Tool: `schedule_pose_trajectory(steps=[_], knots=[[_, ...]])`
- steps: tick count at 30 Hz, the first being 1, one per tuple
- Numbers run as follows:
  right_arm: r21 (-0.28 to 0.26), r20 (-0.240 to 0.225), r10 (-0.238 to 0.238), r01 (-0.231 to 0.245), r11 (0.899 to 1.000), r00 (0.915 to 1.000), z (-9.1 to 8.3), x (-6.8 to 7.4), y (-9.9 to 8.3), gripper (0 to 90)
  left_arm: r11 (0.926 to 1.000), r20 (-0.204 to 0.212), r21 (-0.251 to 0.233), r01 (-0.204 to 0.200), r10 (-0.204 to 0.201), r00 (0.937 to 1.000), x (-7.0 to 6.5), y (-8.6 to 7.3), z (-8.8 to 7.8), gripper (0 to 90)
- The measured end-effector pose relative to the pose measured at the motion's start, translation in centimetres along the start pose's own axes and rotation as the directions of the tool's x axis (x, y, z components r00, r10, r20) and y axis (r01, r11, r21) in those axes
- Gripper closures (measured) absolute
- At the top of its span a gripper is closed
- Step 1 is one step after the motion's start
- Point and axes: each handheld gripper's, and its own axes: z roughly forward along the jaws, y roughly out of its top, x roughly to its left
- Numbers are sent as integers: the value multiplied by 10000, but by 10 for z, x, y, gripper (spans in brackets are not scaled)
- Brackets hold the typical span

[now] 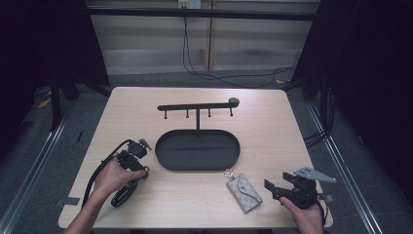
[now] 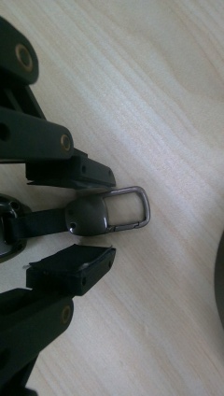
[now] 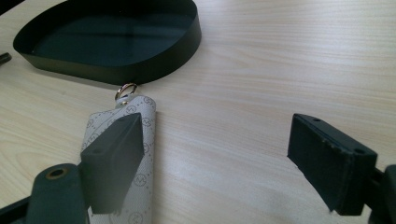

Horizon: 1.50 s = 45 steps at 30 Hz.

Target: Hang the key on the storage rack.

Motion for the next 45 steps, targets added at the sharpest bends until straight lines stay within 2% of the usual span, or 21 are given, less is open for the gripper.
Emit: schedule_pose_trajectory(steps=[8,11,13,15,20,25,29,38,43,45], knots=[[-14,-25,1,-2,10000,10000,0,1,0,183,9998,-299,174,-22,28,9995,-4,6,1,631],[15,-12,-48,48,10000,10000,0,1,1,184,9992,-265,389,13,-3,9996,-5,9,2,653],[24,-36,-90,90,10000,10000,0,2,1,183,9984,-293,551,-134,150,9995,-7,11,2,686],[19,-54,-103,103,9999,9999,0,2,0,184,9984,-282,567,-29,45,9996,-8,11,2,695],[78,-27,-69,69,9999,10000,0,1,0,184,9984,-320,556,-84,102,9994,-8,11,2,699],[117,-22,-91,91,9999,10000,0,1,0,186,9981,-250,621,12,4,9997,-8,11,2,703],[129,-13,-81,82,9999,10000,1,1,0,187,9976,-245,649,-251,267,9993,-7,12,1,704],[150,6,-15,15,9999,10000,1,1,0,188,9977,70,665,-121,117,9999,-3,13,1,705],[165,-25,5,-5,9999,10000,1,0,0,191,9980,-6,600,-189,190,9998,-3,12,-3,705],[172,-30,13,-12,9999,10000,1,0,0,191,9984,146,519,-223,216,9997,-3,11,-8,705]])
